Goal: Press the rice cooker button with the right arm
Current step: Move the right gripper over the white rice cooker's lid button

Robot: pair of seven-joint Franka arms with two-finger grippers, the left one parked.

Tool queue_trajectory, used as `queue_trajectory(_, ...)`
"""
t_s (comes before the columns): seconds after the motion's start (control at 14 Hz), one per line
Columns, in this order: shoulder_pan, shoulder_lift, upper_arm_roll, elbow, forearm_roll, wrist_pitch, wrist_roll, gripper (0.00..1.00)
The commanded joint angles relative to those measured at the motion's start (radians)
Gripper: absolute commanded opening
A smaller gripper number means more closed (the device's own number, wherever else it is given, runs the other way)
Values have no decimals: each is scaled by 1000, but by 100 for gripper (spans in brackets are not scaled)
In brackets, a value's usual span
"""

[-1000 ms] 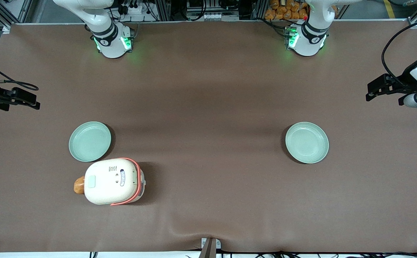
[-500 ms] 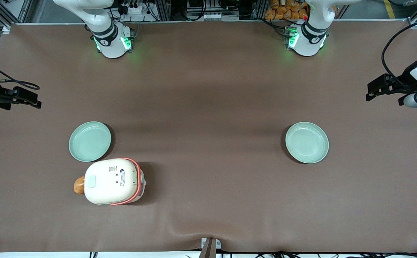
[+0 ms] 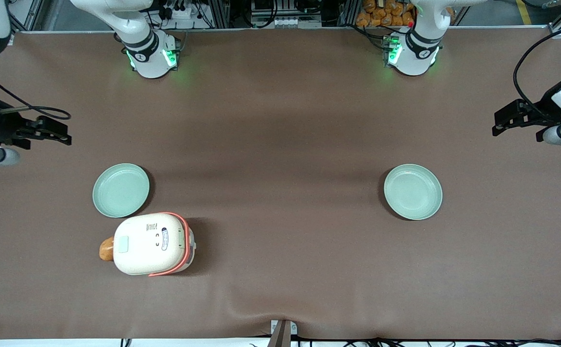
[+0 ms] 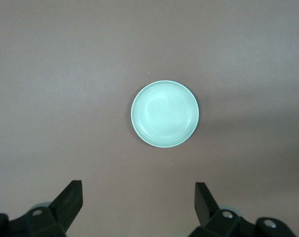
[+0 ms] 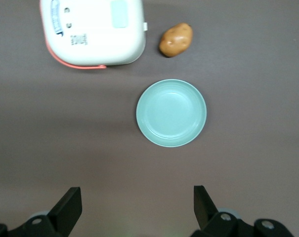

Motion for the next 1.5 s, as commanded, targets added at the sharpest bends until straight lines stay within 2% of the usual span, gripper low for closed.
queue_trajectory(0.0, 26, 36, 2, -9, 9, 66, 3, 100)
queue_trajectory(0.57, 72, 211, 8, -9, 10, 423, 5, 100)
queue_trajectory(0.86, 84, 296, 7, -9, 9, 554, 5, 37)
queue_trajectory(1.0, 84, 332, 7, -8, 6, 614, -3, 14)
queue_trajectory(1.07, 82, 349, 7, -8, 4, 649, -8, 6)
queue_trajectory(1.21, 81, 375, 5, -8, -4, 701, -9, 0)
queue_trajectory(1.43, 81, 403, 5, -8, -10, 735, -12, 0)
